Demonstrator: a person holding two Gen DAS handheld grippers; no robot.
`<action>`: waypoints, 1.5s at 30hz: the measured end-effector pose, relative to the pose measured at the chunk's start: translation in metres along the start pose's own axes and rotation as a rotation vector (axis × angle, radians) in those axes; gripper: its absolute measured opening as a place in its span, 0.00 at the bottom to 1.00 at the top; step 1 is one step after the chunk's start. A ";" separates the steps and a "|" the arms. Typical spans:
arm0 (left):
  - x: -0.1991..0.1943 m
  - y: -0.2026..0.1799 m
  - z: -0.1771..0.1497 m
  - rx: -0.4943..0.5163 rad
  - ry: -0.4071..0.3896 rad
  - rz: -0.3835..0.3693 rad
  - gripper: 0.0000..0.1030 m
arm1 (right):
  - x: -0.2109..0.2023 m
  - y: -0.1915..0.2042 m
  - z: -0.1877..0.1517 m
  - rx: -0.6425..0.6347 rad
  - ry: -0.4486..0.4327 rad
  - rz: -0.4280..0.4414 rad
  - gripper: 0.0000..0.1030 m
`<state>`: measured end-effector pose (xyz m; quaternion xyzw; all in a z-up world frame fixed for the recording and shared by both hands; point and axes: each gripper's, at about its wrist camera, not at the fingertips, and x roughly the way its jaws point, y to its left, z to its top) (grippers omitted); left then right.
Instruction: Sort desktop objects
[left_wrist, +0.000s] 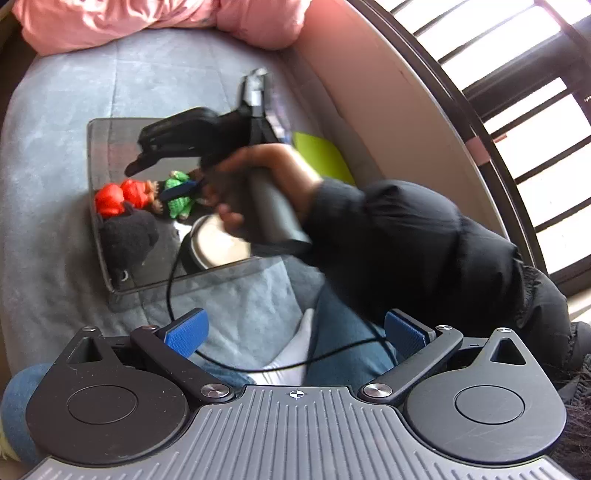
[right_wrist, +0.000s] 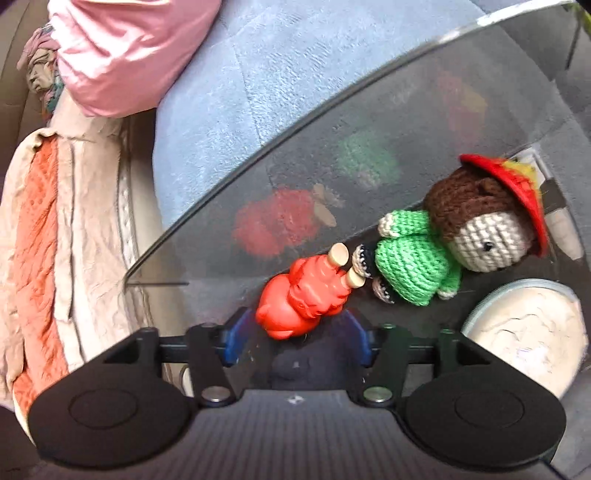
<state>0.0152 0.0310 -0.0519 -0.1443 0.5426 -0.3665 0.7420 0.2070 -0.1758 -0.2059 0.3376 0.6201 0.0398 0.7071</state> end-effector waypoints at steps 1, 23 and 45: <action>0.003 -0.002 0.003 0.006 0.007 -0.003 1.00 | -0.006 -0.002 -0.002 -0.025 0.000 0.015 0.62; 0.260 0.086 0.108 -0.228 0.438 0.204 1.00 | -0.193 -0.216 -0.071 -0.129 -0.652 0.156 0.85; 0.237 0.004 0.098 0.065 0.285 0.272 1.00 | -0.182 -0.277 -0.081 0.090 -0.681 0.027 0.85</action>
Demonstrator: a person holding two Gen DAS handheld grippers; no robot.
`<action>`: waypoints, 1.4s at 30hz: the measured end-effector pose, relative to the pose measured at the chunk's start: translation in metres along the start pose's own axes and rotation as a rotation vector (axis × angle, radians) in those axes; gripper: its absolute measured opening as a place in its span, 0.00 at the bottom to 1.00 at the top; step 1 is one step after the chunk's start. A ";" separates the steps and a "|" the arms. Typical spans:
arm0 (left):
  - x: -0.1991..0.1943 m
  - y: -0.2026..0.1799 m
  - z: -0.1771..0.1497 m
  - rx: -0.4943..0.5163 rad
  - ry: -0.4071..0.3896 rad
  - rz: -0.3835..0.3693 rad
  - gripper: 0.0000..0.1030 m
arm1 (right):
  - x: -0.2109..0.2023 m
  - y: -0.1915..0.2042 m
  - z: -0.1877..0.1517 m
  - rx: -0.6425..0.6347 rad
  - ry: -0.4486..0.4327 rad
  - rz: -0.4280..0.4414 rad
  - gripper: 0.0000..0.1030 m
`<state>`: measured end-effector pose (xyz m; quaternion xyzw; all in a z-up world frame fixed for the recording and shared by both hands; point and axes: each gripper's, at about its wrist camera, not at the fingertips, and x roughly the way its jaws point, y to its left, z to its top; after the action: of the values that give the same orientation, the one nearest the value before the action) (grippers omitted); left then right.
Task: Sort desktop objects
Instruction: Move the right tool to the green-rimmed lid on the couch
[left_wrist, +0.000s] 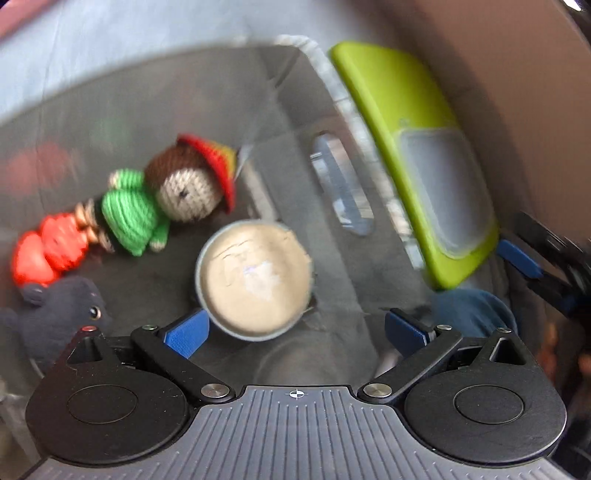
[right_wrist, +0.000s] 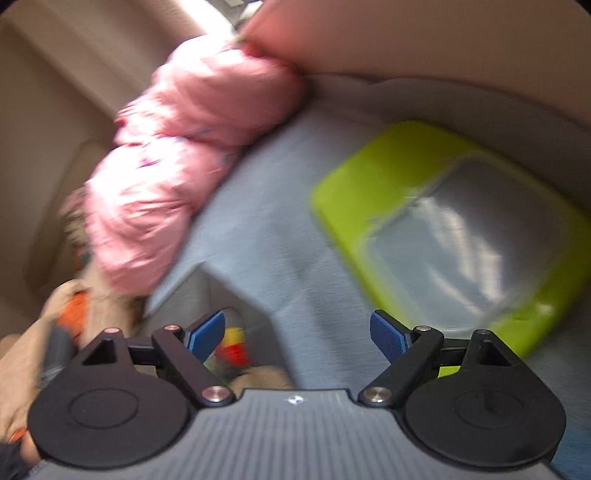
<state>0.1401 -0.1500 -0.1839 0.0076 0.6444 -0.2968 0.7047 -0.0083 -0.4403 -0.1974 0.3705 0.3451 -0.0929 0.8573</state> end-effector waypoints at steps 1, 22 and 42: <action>-0.008 -0.009 -0.004 0.026 -0.020 0.003 1.00 | -0.004 -0.009 0.001 0.041 -0.013 -0.037 0.85; -0.108 -0.202 -0.090 0.500 -0.155 -0.342 1.00 | 0.002 -0.170 -0.014 0.562 -0.036 -0.152 0.79; -0.102 -0.222 -0.106 0.550 -0.145 -0.362 1.00 | 0.039 -0.184 -0.010 0.617 -0.085 -0.021 0.72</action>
<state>-0.0501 -0.2501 -0.0264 0.0616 0.4793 -0.5796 0.6561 -0.0604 -0.5598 -0.3332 0.6055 0.2681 -0.2176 0.7170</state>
